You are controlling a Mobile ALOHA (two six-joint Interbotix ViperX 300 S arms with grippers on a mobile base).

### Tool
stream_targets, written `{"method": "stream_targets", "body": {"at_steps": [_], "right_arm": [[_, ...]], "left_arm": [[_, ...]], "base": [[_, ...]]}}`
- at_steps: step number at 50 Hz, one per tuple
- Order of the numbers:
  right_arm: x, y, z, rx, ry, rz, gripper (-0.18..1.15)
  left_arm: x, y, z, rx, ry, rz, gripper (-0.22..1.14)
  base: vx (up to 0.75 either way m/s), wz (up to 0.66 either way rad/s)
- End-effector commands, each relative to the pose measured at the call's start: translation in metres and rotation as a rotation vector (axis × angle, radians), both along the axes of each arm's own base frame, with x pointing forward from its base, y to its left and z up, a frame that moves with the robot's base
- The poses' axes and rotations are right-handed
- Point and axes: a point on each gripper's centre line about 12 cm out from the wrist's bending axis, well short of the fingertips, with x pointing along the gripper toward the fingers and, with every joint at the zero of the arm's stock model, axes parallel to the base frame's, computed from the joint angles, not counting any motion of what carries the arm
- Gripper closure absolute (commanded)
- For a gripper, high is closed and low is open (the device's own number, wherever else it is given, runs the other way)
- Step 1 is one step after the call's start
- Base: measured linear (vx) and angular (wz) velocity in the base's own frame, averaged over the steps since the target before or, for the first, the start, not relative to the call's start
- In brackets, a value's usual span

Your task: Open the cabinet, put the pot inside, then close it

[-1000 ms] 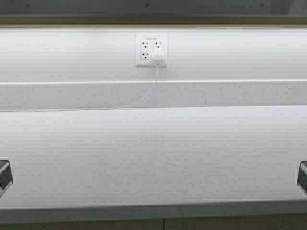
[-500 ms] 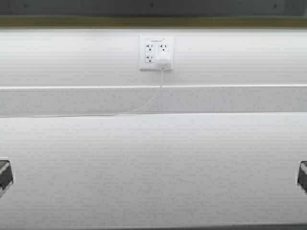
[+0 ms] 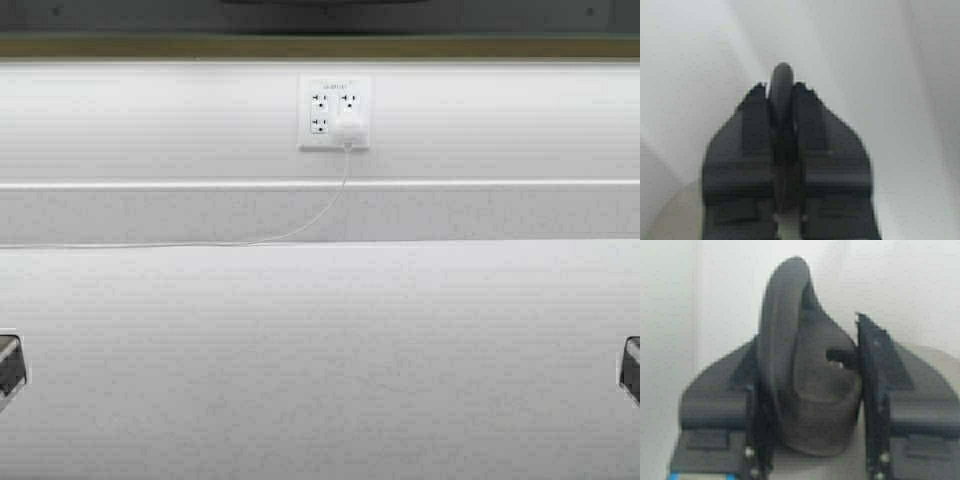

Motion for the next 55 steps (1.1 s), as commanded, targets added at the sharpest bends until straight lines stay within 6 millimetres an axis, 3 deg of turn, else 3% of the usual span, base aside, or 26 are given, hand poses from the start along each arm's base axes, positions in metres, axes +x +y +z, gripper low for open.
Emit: {"method": "stream_targets", "body": {"at_steps": [1, 17, 26, 30, 34, 40, 42, 45, 55], "right_arm": [[-0.009, 0.031, 0.018, -0.025, -0.062, 0.073, 0.89], [0.013, 0.033, -0.024, -0.001, 0.036, 0.066, 0.89], [0.016, 0.031, -0.029, 0.002, 0.042, 0.064, 0.87], [0.015, 0.027, -0.030, 0.007, 0.040, 0.058, 0.78], [0.012, 0.024, -0.025, 0.018, -0.011, 0.045, 0.52], [0.002, 0.016, -0.022, 0.061, -0.088, 0.017, 0.01], [-0.001, 0.012, -0.025, 0.068, -0.079, 0.008, -0.09], [-0.003, 0.006, -0.026, 0.073, -0.071, -0.013, -0.10], [-0.006, -0.012, -0.020, 0.067, -0.087, -0.051, -0.07]], "left_arm": [[-0.008, -0.030, 0.001, 0.036, -0.006, -0.081, 0.89], [0.009, -0.036, -0.023, 0.047, 0.037, -0.079, 0.89], [0.012, -0.034, -0.028, 0.039, 0.045, -0.070, 0.88], [0.011, -0.030, -0.028, 0.008, 0.027, -0.047, 0.84], [0.008, -0.024, -0.029, -0.019, -0.011, -0.014, 0.65], [-0.001, -0.015, -0.030, -0.066, -0.050, 0.019, 0.16], [-0.004, -0.014, -0.031, -0.086, -0.053, 0.021, 0.00], [-0.007, -0.011, -0.030, -0.123, -0.060, 0.024, -0.16], [-0.011, -0.006, -0.023, -0.186, -0.097, 0.036, -0.09]], "base": [[0.02, 0.00], [-0.01, 0.00], [-0.04, -0.01], [-0.02, 0.00], [-0.01, 0.00], [0.00, 0.00], [0.00, 0.01], [0.01, 0.01], [0.02, 0.01]]}}
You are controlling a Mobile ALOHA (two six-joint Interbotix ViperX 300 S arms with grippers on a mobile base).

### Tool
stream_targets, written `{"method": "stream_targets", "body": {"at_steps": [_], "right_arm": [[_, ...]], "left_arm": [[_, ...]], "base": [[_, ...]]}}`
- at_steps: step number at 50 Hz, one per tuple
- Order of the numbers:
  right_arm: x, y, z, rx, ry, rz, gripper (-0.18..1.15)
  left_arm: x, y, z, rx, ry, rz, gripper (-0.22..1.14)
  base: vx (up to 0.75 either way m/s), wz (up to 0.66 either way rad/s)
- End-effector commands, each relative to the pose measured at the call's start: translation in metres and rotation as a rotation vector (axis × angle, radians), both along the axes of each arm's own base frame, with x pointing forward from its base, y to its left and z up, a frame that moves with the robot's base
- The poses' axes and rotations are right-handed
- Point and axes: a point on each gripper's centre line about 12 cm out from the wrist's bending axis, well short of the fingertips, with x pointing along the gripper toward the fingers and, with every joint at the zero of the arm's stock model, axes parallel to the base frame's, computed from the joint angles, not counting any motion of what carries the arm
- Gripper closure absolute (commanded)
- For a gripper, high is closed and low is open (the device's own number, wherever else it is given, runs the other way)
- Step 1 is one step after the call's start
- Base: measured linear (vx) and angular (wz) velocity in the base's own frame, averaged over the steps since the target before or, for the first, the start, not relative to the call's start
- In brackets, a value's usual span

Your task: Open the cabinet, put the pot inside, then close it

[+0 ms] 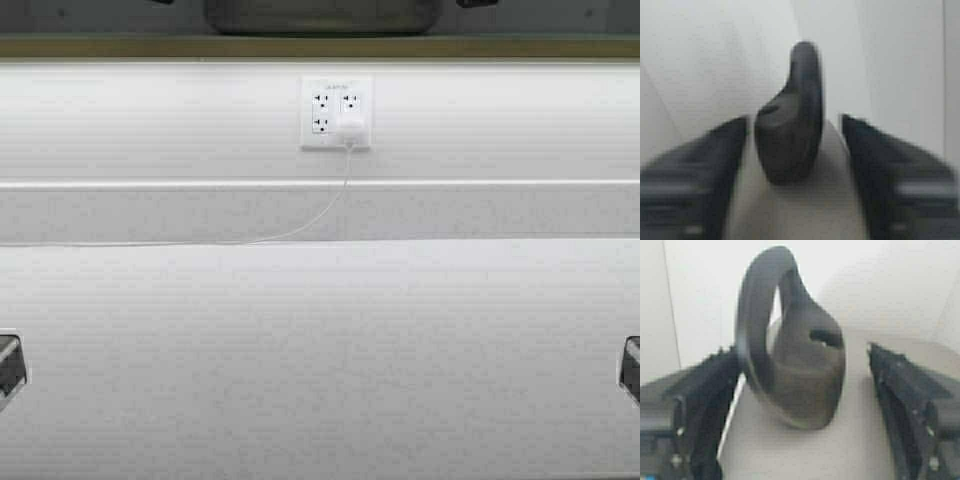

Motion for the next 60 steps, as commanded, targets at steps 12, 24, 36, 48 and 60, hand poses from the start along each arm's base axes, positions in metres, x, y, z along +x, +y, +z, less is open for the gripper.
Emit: {"method": "stream_targets", "body": {"at_steps": [12, 24, 36, 48, 60], "right_arm": [[-0.016, -0.038, 0.037, -0.040, -0.083, -0.077, -0.07], [-0.020, -0.076, 0.037, -0.058, -0.063, -0.151, -0.07], [-0.029, -0.092, 0.047, -0.149, -0.107, -0.159, -0.06], [-0.066, -0.079, 0.057, -0.724, -0.060, -0.033, 0.77], [-0.125, -0.065, 0.052, -1.073, -0.096, 0.036, 0.85]], "left_arm": [[-0.020, 0.018, 0.048, -0.032, -0.134, 0.033, -0.10], [-0.031, 0.060, 0.059, -0.031, -0.152, 0.113, -0.10], [-0.043, 0.077, 0.055, 0.002, -0.137, 0.138, -0.08], [-0.078, 0.056, 0.052, 0.583, -0.061, -0.030, 0.84], [-0.130, 0.060, 0.033, 1.056, -0.010, -0.090, 0.82]], "base": [[0.01, 0.01], [0.00, 0.00], [0.00, 0.00], [0.00, 0.00], [0.00, 0.00]]}}
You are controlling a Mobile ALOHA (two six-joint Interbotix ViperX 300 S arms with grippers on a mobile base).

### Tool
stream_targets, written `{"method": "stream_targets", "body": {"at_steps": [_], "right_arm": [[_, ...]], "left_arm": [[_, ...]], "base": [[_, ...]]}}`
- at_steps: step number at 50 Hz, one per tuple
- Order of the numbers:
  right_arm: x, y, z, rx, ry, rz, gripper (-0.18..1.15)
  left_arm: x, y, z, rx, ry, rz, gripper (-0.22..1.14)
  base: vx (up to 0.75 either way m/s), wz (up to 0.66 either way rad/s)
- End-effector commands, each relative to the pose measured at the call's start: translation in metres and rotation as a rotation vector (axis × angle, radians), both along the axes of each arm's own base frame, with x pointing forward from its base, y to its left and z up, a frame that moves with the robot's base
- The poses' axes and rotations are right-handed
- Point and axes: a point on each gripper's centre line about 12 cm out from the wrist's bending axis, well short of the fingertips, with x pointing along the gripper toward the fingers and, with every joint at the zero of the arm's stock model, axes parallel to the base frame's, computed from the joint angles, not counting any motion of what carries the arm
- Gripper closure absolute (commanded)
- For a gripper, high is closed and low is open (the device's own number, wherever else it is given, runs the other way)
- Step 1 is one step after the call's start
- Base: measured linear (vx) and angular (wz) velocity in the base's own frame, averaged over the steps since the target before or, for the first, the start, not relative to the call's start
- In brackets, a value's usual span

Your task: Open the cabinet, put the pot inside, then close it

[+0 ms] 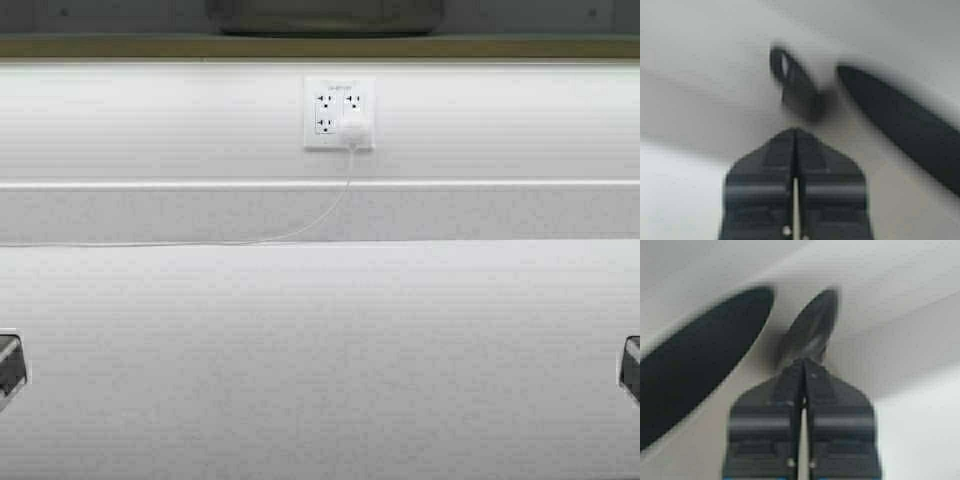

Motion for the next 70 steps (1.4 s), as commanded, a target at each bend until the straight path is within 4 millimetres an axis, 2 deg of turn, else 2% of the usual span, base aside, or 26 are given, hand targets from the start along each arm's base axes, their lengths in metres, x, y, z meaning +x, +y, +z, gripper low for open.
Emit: {"method": "stream_targets", "body": {"at_steps": [1, 10, 18, 27, 42, 52, 61, 70], "right_arm": [[-0.028, 0.002, 0.009, -0.114, -0.041, 0.024, 0.85], [-0.051, 0.016, -0.005, -0.251, 0.046, 0.078, 0.90], [-0.062, 0.018, -0.013, -0.303, 0.096, 0.094, 0.90], [-0.069, 0.014, -0.010, -0.310, 0.101, 0.086, 0.90], [-0.088, 0.003, 0.010, -0.354, 0.071, 0.063, 0.90], [-0.094, -0.001, 0.001, -0.371, 0.107, 0.059, 0.90], [-0.107, -0.012, 0.010, -0.407, 0.068, 0.035, 0.90], [-0.119, -0.035, 0.016, -0.470, 0.091, -0.042, 0.90]], "left_arm": [[-0.032, 0.005, 0.003, 0.162, -0.020, -0.026, 0.82], [-0.068, 0.014, -0.011, 0.195, 0.022, -0.048, 0.88], [-0.090, 0.018, -0.009, 0.232, 0.053, -0.078, 0.88], [-0.102, 0.019, 0.000, 0.310, 0.054, -0.109, 0.88], [-0.112, 0.023, 0.003, 0.361, 0.081, -0.126, 0.88], [-0.116, 0.035, 0.002, 0.429, 0.121, -0.109, 0.88], [-0.138, 0.044, 0.022, 0.418, 0.089, -0.093, 0.88], [-0.159, 0.067, 0.036, 0.449, 0.113, -0.006, 0.88]], "base": [[-0.01, 0.00], [-0.02, -0.01], [-0.07, -0.02], [-0.15, -0.02], [-0.16, -0.03], [-0.21, 0.03], [-0.23, 0.05], [-0.22, 0.06]]}}
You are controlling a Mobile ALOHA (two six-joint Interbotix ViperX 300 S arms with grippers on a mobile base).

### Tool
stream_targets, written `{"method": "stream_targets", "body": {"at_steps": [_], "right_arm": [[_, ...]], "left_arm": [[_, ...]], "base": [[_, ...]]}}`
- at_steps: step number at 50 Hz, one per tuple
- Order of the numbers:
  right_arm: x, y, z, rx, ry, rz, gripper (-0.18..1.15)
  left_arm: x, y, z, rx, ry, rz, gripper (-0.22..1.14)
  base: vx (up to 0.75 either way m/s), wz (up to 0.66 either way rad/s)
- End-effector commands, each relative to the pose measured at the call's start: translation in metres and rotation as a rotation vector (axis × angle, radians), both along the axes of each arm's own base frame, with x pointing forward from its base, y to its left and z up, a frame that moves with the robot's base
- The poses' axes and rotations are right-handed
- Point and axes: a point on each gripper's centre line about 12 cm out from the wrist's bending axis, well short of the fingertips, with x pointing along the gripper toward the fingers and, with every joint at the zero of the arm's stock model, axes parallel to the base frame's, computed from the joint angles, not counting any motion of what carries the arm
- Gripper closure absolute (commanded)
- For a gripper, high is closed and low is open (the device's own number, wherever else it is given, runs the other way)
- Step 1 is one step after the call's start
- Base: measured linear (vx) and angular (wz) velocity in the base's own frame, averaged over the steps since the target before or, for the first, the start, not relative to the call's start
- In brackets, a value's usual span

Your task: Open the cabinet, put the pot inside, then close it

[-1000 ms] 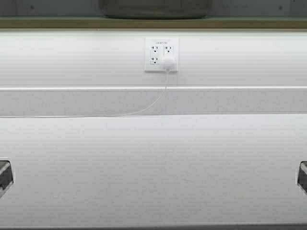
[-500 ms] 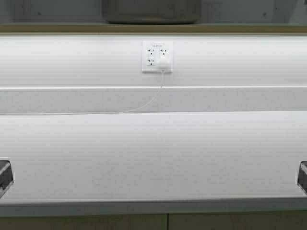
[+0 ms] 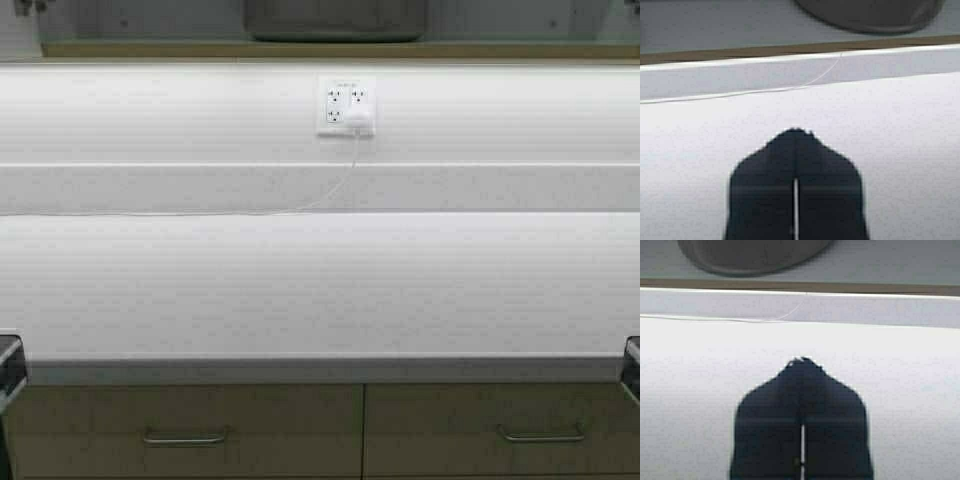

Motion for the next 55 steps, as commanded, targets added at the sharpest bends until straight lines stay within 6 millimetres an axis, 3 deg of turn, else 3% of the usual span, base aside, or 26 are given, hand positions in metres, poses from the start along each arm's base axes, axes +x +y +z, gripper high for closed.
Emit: {"method": "stream_targets", "body": {"at_steps": [1, 14, 28, 35, 41, 49, 55], "right_arm": [[-0.005, -0.015, 0.008, -0.039, -0.012, -0.052, 0.90], [-0.022, -0.052, 0.027, -0.061, -0.060, -0.205, 0.90], [-0.049, -0.107, 0.074, -0.101, -0.197, -0.492, 0.90], [-0.038, -0.144, 0.097, -0.147, -0.209, -0.665, 0.91], [-0.019, -0.162, 0.118, -0.183, -0.216, -0.713, 0.91], [0.022, -0.207, 0.128, -0.161, -0.176, -0.811, 0.91], [0.029, -0.238, 0.141, -0.142, -0.188, -0.893, 0.91]], "left_arm": [[-0.013, 0.018, 0.016, 0.032, -0.014, 0.079, 0.88], [-0.040, 0.045, 0.037, 0.108, -0.015, 0.232, 0.88], [-0.061, 0.082, 0.073, 0.168, -0.058, 0.526, 0.88], [-0.070, 0.099, 0.098, 0.224, -0.036, 0.676, 0.88], [-0.078, 0.114, 0.132, 0.307, -0.118, 0.822, 0.88], [-0.053, 0.129, 0.154, 0.349, -0.103, 0.908, 0.88], [-0.041, 0.138, 0.166, 0.309, -0.109, 0.967, 0.88]], "base": [[-0.21, 0.08], [-0.20, 0.02], [-0.17, -0.06], [-0.13, -0.07], [-0.11, -0.03], [-0.07, 0.03], [-0.04, -0.02]]}}
